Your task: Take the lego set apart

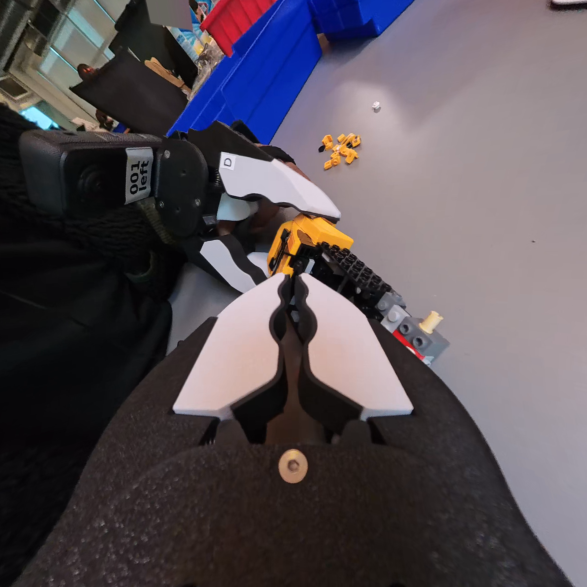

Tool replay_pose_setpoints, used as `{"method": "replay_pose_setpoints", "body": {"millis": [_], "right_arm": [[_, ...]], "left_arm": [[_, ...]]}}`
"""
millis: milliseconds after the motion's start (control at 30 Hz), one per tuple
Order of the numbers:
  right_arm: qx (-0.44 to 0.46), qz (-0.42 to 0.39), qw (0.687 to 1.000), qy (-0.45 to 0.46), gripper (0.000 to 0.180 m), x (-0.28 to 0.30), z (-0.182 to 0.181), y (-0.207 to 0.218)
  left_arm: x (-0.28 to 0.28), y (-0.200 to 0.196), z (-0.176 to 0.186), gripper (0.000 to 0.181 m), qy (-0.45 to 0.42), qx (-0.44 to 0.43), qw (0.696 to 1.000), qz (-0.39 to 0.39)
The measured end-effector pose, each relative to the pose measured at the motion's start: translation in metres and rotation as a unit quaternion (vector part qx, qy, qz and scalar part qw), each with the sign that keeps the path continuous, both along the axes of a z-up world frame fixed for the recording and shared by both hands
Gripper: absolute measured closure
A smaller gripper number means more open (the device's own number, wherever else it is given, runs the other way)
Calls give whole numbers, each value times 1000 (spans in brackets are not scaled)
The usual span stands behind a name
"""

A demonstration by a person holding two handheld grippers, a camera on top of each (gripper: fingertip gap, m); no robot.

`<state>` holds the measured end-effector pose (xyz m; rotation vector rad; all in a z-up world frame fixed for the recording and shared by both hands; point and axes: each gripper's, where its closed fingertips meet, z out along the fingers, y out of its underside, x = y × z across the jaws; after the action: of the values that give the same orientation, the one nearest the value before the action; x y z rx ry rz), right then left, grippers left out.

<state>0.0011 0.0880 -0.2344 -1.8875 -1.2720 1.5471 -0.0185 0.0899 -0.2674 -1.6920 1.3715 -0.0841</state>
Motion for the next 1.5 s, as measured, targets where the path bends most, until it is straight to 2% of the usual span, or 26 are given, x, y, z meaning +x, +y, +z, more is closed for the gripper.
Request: {"method": "replay_pose_setpoints", "body": {"millis": [567, 600, 633, 667, 700, 733, 800, 900, 1333, 1500], "right_arm": [[17, -12, 1000, 21, 178, 0, -1, 3], [11, -4, 999, 39, 178, 0, 5, 0], [-22, 17, 995, 96, 179, -4, 25, -10], [-8, 20, 996, 83, 179, -10, 24, -14], [61, -2, 997, 41, 179, -12, 12, -7], [60, -26, 997, 48, 179, -7, 17, 2], [32, -54, 996, 67, 179, 10, 25, 17], [41, -69, 995, 63, 179, 15, 26, 22], [-94, -95, 991, 10, 179, 5, 11, 31], [-187, -115, 975, 44, 179, 1, 19, 36]], "left_arm": [[2, -4, -7, 103, -13, -108, 994, 30], [2, -4, -8, 103, -13, -117, 993, 31], [6, -6, -12, 102, -23, -145, 989, 31], [10, -8, -12, 103, -32, -158, 987, 22], [6, -2, -8, 103, -13, -109, 993, 34], [-1, 4, -1, 103, -2, -73, 996, 46], [-7, 5, -2, 103, -47, -130, 988, 63], [-9, 5, -7, 103, -35, -125, 990, 58], [-2, 4, -11, 103, -56, -146, 987, 32], [-1, 2, -6, 98, -74, -146, 986, 18]]}}
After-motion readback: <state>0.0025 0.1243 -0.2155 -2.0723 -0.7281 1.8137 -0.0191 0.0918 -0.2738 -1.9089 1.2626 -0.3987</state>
